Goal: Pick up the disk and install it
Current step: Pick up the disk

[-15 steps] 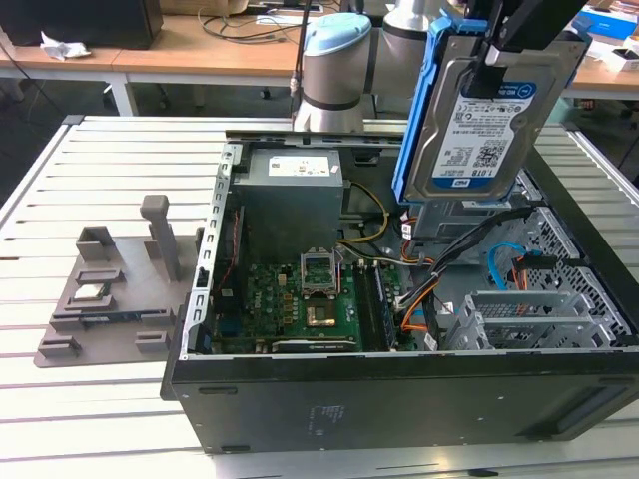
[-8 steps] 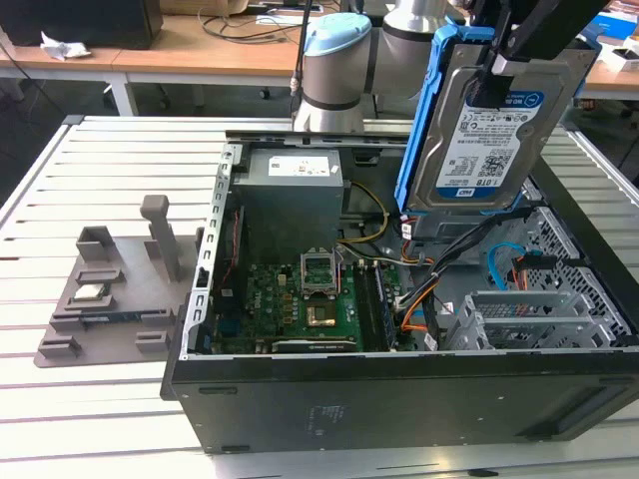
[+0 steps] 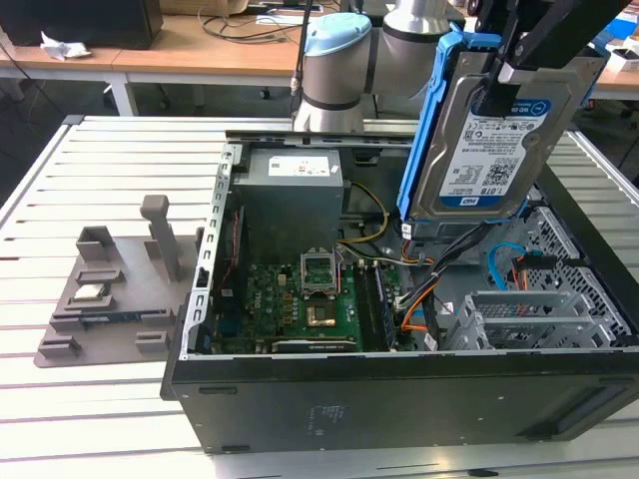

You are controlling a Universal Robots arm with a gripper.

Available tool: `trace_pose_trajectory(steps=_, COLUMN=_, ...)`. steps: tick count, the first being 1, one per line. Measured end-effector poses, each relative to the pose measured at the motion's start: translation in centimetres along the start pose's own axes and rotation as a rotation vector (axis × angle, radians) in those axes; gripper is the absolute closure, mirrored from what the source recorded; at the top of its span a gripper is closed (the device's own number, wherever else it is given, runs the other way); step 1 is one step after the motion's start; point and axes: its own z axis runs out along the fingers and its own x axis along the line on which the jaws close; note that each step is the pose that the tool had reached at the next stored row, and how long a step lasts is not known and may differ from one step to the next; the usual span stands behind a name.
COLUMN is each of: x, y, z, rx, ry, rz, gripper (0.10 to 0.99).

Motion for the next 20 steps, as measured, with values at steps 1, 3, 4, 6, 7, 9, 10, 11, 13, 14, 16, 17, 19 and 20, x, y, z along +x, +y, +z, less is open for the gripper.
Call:
trace_pose_trajectory(steps=1, x=0.12, y=0.00, z=0.00, rx=0.000, ry=0.0000, rz=0.000, gripper=0.722)
trace_pose_trajectory(steps=3, x=0.33, y=0.00, z=0.01, rx=0.000, ry=0.0000, rz=0.000, gripper=0.722)
trace_pose_trajectory(steps=4, x=0.56, y=0.00, z=0.02, rx=0.000, ry=0.0000, rz=0.000, gripper=0.722)
trace_pose_trajectory(steps=6, x=0.93, y=0.00, z=0.03, rx=0.000, ry=0.0000, rz=0.000, gripper=0.722)
trace_pose_trajectory(steps=7, x=1.03, y=0.00, z=0.03, rx=0.000, ry=0.0000, rz=0.000, gripper=0.722)
trace_pose_trajectory(steps=9, x=1.43, y=0.00, z=0.05, rx=0.000, ry=0.0000, rz=0.000, gripper=0.722)
trace_pose_trajectory(steps=10, x=1.56, y=0.00, z=0.05, rx=0.000, ry=0.0000, rz=0.000, gripper=0.722)
trace_pose_trajectory(steps=11, x=1.71, y=0.00, z=0.05, rx=0.000, ry=0.0000, rz=0.000, gripper=0.722)
trace_pose_trajectory(steps=13, x=1.90, y=0.00, z=0.06, rx=0.000, ry=0.0001, rz=0.000, gripper=0.722)
trace_pose_trajectory(steps=14, x=2.11, y=0.00, z=0.07, rx=0.000, ry=0.0001, rz=0.000, gripper=0.722)
trace_pose_trajectory(steps=16, x=2.49, y=0.00, z=0.08, rx=0.000, ry=0.0001, rz=0.000, gripper=0.722)
trace_pose_trajectory(steps=17, x=2.60, y=0.00, z=0.09, rx=0.000, ry=0.0001, rz=0.000, gripper=0.722)
trace_pose_trajectory(steps=19, x=3.18, y=0.00, z=0.10, rx=0.000, ry=0.0001, rz=0.000, gripper=0.722)
trace_pose_trajectory(steps=20, x=3.43, y=0.00, z=0.11, rx=0.000, ry=0.0001, rz=0.000, gripper=0.722)
